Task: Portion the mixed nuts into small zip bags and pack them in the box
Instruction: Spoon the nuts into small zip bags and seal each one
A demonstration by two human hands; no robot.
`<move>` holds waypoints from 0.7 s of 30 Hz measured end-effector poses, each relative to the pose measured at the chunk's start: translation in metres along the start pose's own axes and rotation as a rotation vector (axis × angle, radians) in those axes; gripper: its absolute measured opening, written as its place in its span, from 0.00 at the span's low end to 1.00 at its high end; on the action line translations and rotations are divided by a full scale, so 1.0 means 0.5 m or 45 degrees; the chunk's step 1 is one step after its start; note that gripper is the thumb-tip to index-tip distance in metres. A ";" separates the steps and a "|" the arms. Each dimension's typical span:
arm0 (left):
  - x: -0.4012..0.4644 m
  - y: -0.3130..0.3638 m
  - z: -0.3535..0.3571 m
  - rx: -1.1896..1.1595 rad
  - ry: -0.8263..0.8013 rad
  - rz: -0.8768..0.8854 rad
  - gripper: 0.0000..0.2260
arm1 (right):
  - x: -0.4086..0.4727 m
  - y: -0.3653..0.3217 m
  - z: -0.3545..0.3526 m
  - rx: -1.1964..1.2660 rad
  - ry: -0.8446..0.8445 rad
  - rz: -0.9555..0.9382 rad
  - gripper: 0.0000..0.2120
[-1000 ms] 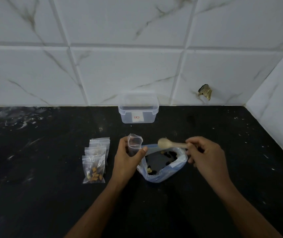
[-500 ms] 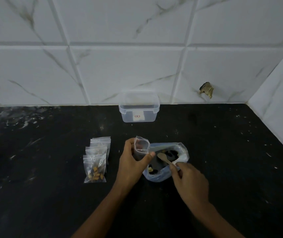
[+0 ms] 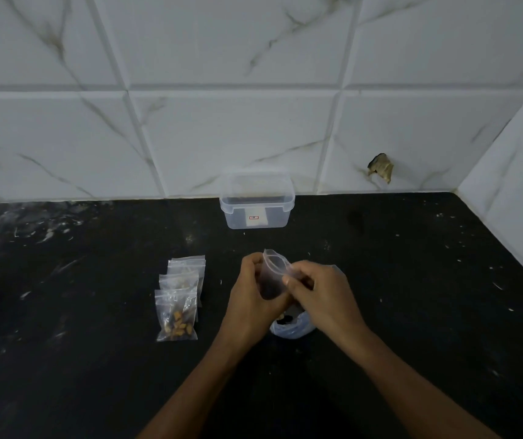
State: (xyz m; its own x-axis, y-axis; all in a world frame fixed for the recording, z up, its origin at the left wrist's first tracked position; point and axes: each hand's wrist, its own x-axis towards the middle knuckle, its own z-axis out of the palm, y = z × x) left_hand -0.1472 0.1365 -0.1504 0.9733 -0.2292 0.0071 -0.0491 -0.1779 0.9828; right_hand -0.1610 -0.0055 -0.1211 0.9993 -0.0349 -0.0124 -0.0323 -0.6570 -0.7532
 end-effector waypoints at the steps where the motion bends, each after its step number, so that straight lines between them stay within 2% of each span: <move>1: 0.000 -0.001 -0.009 -0.025 -0.010 -0.009 0.23 | 0.006 0.002 -0.008 0.006 -0.022 -0.018 0.05; 5: 0.011 0.008 -0.044 -0.175 -0.021 -0.032 0.10 | 0.030 0.008 -0.045 -0.031 -0.131 -0.082 0.05; 9: 0.025 0.025 -0.057 -0.144 -0.004 0.042 0.06 | 0.043 0.014 -0.060 -0.002 -0.213 -0.103 0.06; 13: 0.031 0.032 -0.048 -0.098 0.024 0.060 0.07 | 0.043 0.010 -0.053 0.016 -0.197 -0.189 0.06; 16: 0.029 0.034 -0.039 -0.042 0.030 0.072 0.09 | 0.042 0.014 -0.041 0.006 -0.104 -0.225 0.04; 21: 0.028 0.043 -0.040 0.075 -0.063 0.072 0.09 | 0.043 0.015 -0.038 -0.018 -0.099 -0.262 0.03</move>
State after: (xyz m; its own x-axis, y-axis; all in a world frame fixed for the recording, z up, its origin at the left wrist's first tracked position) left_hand -0.1301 0.1487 -0.1254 0.9565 -0.2870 0.0521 -0.1184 -0.2187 0.9686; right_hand -0.1400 -0.0252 -0.1144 0.9832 0.1591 0.0894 0.1729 -0.6550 -0.7356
